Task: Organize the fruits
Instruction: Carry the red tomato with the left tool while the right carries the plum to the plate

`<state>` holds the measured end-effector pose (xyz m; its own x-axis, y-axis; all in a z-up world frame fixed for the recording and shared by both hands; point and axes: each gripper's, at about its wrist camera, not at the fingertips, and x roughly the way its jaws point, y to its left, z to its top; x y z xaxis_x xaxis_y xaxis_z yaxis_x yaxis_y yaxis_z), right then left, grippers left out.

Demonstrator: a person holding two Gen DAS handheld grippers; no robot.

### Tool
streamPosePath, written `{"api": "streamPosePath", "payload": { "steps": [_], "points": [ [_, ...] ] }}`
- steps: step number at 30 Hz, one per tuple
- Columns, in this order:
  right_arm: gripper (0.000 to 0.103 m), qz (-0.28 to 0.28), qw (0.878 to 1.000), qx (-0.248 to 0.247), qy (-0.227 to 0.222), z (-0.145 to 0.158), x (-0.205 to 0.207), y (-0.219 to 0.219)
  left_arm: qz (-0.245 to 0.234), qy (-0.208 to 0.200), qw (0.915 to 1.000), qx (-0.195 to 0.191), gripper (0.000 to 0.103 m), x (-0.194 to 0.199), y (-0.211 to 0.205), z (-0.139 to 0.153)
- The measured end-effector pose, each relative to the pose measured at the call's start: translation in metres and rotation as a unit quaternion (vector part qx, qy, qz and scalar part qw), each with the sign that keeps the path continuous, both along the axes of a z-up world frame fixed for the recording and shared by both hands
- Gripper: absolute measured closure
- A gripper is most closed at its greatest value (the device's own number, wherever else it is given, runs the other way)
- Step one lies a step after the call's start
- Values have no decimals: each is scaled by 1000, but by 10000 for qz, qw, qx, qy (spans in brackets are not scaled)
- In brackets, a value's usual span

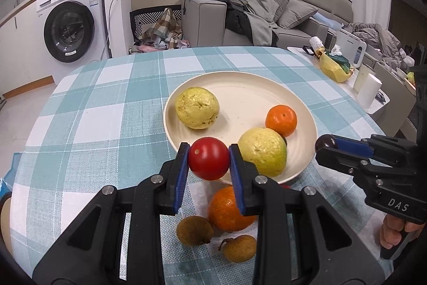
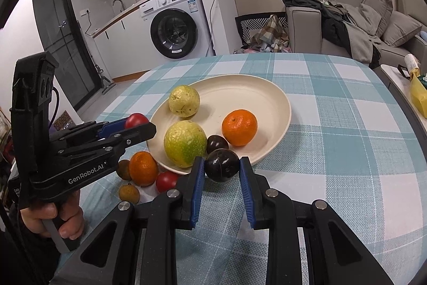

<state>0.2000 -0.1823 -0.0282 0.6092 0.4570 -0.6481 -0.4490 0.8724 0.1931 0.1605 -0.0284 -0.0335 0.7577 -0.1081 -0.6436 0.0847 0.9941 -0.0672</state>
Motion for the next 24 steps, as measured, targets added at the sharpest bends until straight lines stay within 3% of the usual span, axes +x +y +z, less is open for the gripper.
{"api": "streamPosePath", "payload": {
  "steps": [12,24],
  "points": [
    [76,56,9993,291,218,-6,7,-3,-48,53,10000,13,77,7,-2,-5],
    [76,162,9995,209,172,-6,8,5,-142,209,9995,193,77,13,-14,-9]
  ]
}}
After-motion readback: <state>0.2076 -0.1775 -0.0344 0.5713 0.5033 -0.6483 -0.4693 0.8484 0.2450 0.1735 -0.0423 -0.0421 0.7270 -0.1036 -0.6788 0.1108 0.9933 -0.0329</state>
